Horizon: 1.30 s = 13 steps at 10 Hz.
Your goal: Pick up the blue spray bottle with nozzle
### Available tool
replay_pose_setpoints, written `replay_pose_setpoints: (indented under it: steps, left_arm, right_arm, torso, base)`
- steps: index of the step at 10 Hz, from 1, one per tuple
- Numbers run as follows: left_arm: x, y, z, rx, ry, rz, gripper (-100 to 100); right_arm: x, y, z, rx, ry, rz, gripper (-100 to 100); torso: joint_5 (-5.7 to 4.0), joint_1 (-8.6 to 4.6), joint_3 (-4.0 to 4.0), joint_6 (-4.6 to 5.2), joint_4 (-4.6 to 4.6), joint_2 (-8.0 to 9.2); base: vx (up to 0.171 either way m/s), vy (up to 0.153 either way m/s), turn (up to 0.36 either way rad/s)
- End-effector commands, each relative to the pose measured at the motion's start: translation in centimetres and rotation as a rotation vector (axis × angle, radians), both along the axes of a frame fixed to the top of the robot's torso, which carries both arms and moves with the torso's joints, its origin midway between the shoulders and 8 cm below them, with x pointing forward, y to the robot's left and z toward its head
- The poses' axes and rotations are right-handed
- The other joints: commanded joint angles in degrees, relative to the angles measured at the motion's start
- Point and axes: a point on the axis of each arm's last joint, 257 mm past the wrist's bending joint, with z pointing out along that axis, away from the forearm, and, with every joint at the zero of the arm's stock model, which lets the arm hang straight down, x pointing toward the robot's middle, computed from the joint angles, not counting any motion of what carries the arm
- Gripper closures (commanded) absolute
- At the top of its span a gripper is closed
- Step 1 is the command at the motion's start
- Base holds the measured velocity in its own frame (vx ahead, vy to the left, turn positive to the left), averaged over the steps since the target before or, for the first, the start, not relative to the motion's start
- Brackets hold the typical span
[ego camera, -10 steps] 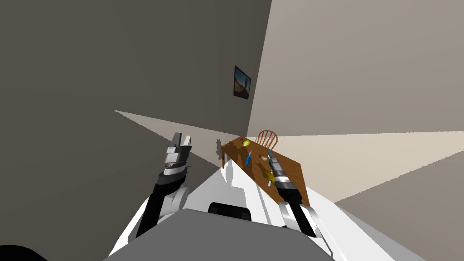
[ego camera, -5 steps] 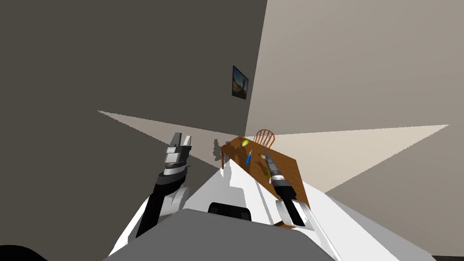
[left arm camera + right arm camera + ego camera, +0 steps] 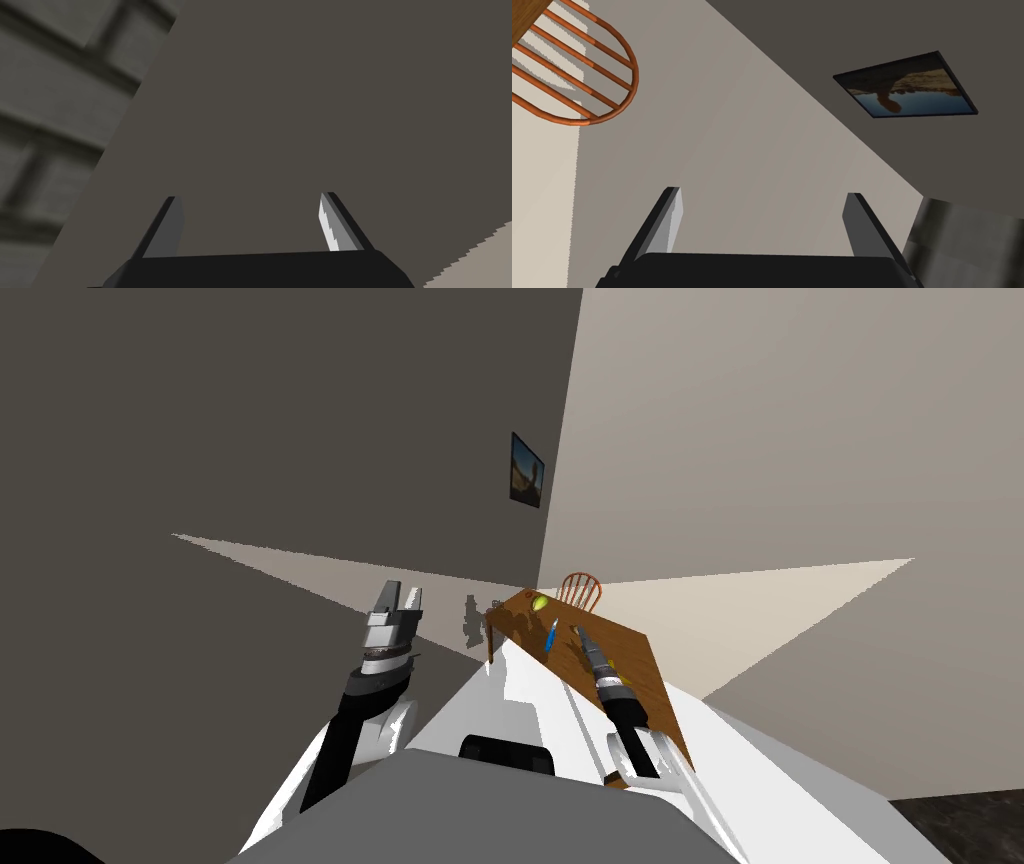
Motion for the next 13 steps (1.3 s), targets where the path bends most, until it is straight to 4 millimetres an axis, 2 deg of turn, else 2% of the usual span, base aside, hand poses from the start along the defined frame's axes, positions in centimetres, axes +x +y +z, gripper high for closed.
replay_pose_setpoints:
  steps: [1,2,3,4,5,6,7,8,9,10,11,12,13]
  left_arm:
    - [0.0,0.0,0.0,0.0,0.0,0.0,0]
    - [0.0,0.0,0.0,0.0,0.0,0.0,0]
    - [0.0,0.0,0.0,0.0,0.0,0.0,0]
    - [0.0,0.0,0.0,0.0,0.0,0.0,0]
    - [0.0,0.0,0.0,0.0,0.0,0.0,0]
    - [0.0,0.0,0.0,0.0,0.0,0.0,0]
    - [0.0,0.0,0.0,0.0,0.0,0.0,0]
    - [0.0,0.0,0.0,0.0,0.0,0.0,0]
    - [0.0,0.0,0.0,0.0,0.0,0.0,0]
    - [0.0,0.0,0.0,0.0,0.0,0.0,0]
    - [0.0,0.0,0.0,0.0,0.0,0.0,0]
    - [0.0,0.0,0.0,0.0,0.0,0.0,0]
    - [0.0,0.0,0.0,0.0,0.0,0.0,0]
  right_arm:
    - [0.5,-0.3,-1.8,-0.027,0.046,-0.019,-100]
    - [0.5,-0.3,-1.9,-0.053,0.048,-0.019,-100]
    - [0.7,-0.6,-3.6,-0.062,0.088,-0.036,-100]
    - [0.7,-0.6,-3.7,-0.093,0.09,-0.037,-100]
    - [0.9,-1.0,-5.4,-0.105,0.131,-0.055,-100]
    - [0.9,-1.0,-5.5,-0.136,0.132,-0.055,-100]
    - [1.0,-1.4,-7.2,-0.149,0.173,-0.074,-100]
    - [1.0,-1.4,-7.2,-0.179,0.174,-0.074,-100]
    - [1.0,-1.9,-8.9,-0.194,0.214,-0.094,-100]
    - [1.0,-1.9,-8.9,-0.223,0.215,-0.094,-100]
    - [0.8,-2.4,-10.6,-0.239,0.255,-0.114,-100]
    - [0.8,-2.4,-10.6,-0.267,0.255,-0.114,-100]
    - [0.6,-2.9,-12.1,-0.293,0.293,-0.134,-100]
  torso:
    - [0.0,0.0,0.0,0.0,0.0,0.0]
    - [-0.01,0.01,0.0,0.01,0.0,0.0]
    - [0.0,0.0,0.0,0.0,0.0,0.01]
    - [0.0,0.04,0.0,0.01,0.0,0.0]
    - [0.0,-0.01,0.01,0.0,0.0,0.01]
    - [0.0,0.06,-0.02,0.0,-0.01,-0.03]
    - [0.01,0.0,-0.04,0.0,-0.01,-0.07]
    - [0.01,0.08,-0.08,0.0,-0.03,-0.14]
    - [0.01,0.0,-0.06,0.0,-0.02,-0.1]
    - [-0.01,-0.02,-0.05,0.01,-0.02,-0.1]
    - [-0.01,-0.07,-0.05,-0.01,-0.02,-0.08]
    - [-0.01,-0.01,-0.07,0.0,-0.02,-0.12]
    - [0.0,-0.03,-0.07,-0.01,-0.02,-0.12]
  base:
    - [0.017,0.091,-0.125]
    - [0.017,0.089,-0.068]
    - [0.019,0.098,-0.109]
    - [0.015,0.084,-0.078]
    - [0.026,0.106,-0.112]
    - [0.037,0.09,-0.07]
    - [0.056,0.112,-0.098]
    - [0.037,0.09,-0.073]
    - [0.036,0.085,-0.106]
    - [0.032,0.072,-0.043]
    - [0.047,0.087,-0.07]
    - [0.042,0.086,-0.044]
    - [0.048,0.086,-0.06]
